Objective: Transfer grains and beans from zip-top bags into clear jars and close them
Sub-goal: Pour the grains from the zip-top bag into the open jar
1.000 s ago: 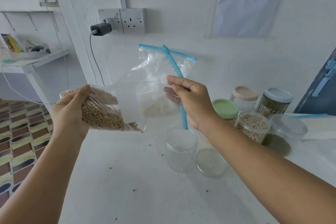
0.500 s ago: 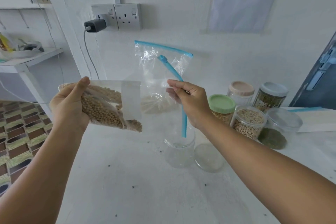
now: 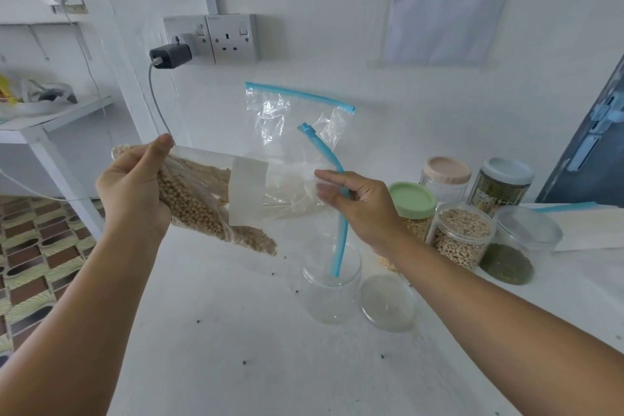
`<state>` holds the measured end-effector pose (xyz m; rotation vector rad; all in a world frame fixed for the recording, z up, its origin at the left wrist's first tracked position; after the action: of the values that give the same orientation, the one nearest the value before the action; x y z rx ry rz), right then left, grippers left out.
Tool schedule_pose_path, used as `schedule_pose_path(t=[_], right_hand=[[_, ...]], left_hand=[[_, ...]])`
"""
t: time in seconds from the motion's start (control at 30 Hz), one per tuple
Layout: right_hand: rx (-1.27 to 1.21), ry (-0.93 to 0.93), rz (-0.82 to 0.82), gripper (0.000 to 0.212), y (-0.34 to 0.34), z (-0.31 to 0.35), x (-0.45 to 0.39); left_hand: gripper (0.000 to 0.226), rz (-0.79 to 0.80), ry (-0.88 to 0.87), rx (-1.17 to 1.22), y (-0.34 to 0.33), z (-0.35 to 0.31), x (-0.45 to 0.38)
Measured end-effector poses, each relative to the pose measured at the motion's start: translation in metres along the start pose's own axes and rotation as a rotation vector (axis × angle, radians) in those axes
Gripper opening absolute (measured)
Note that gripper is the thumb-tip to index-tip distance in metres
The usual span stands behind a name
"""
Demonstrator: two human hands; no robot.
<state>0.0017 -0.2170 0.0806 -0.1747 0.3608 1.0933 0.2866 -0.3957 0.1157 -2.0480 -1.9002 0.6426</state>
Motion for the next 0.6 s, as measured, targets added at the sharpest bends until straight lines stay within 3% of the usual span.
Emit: schedule_pose_path(t=[0.1, 0.23, 0.43, 0.6], right_hand=[[0.142, 0.011, 0.107, 0.036, 0.001, -0.005, 0.004], [0.394, 0.045, 0.167, 0.022, -0.001, -0.008, 0.006], [0.49, -0.042, 0.223, 0.025, -0.003, -0.008, 0.005], [0.483, 0.01, 0.182, 0.024, -0.001, -0.009, -0.002]], left_hand=[[0.023, 0.033, -0.021, 0.002, -0.006, -0.001, -0.001], [0.023, 0.09, -0.028, -0.024, -0.017, 0.002, 0.0], [0.017, 0.134, -0.056, -0.056, -0.031, -0.001, 0.007], [0.012, 0.177, -0.091, -0.107, -0.039, -0.003, 0.015]])
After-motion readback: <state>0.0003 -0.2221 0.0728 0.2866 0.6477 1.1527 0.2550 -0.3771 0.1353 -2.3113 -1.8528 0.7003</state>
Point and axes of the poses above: each hand's wrist, its own x-axis away from the middle knuckle, its own y-axis out of the back of the hand, z = x × y, the point moved 7 cm from there along -x, towards the middle knuckle, and after that the axes turned 1 degree about z, right-handed, at the moved point
